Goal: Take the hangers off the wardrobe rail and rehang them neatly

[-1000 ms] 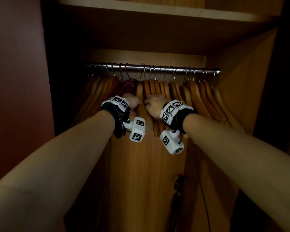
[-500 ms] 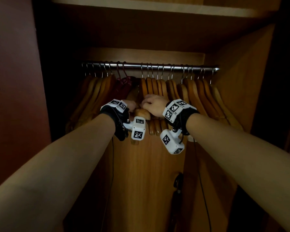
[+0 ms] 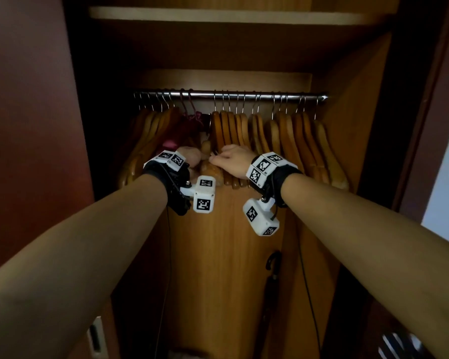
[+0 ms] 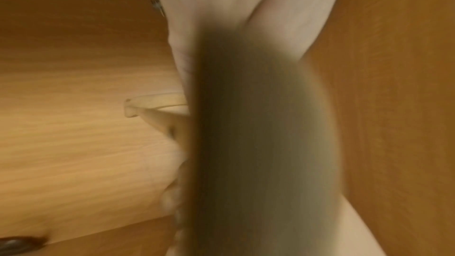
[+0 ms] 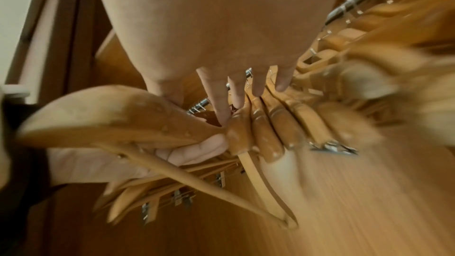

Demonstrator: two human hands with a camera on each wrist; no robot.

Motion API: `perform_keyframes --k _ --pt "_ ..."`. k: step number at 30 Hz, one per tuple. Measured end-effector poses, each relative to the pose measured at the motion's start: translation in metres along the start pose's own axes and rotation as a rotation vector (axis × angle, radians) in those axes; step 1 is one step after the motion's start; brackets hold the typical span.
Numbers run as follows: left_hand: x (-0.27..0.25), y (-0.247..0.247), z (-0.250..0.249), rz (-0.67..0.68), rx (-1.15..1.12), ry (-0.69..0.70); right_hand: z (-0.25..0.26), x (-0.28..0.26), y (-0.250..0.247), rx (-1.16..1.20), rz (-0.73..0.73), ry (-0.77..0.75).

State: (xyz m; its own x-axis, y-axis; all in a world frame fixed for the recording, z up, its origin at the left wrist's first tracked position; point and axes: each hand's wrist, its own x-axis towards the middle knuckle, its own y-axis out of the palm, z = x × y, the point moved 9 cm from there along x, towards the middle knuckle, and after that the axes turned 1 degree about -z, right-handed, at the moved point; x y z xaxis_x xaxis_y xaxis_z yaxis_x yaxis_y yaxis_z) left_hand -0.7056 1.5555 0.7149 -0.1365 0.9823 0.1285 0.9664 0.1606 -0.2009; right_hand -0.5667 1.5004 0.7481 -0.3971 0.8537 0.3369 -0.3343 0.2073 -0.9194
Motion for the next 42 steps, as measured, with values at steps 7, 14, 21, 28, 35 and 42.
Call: perform_keyframes --k 7,14,21,28,35,42 --pt "-0.089 0.007 0.003 -0.065 -0.269 -0.033 0.002 -0.058 -0.004 0.006 0.031 0.038" --pt "-0.165 0.013 -0.009 -0.148 -0.425 0.077 0.023 -0.124 -0.001 0.578 0.180 0.109" --pt "-0.213 0.004 -0.039 -0.124 -0.349 0.140 0.055 -0.163 -0.026 0.869 0.198 0.215" --pt "-0.260 -0.013 -0.037 -0.089 -0.265 0.128 0.106 -0.203 -0.038 0.851 0.097 0.251" --pt "-0.307 -0.042 -0.029 0.063 -0.127 0.096 0.131 -0.224 -0.018 0.684 -0.040 0.353" --pt "-0.320 -0.107 -0.053 -0.237 0.100 0.289 0.133 -0.263 -0.040 0.349 -0.193 0.435"
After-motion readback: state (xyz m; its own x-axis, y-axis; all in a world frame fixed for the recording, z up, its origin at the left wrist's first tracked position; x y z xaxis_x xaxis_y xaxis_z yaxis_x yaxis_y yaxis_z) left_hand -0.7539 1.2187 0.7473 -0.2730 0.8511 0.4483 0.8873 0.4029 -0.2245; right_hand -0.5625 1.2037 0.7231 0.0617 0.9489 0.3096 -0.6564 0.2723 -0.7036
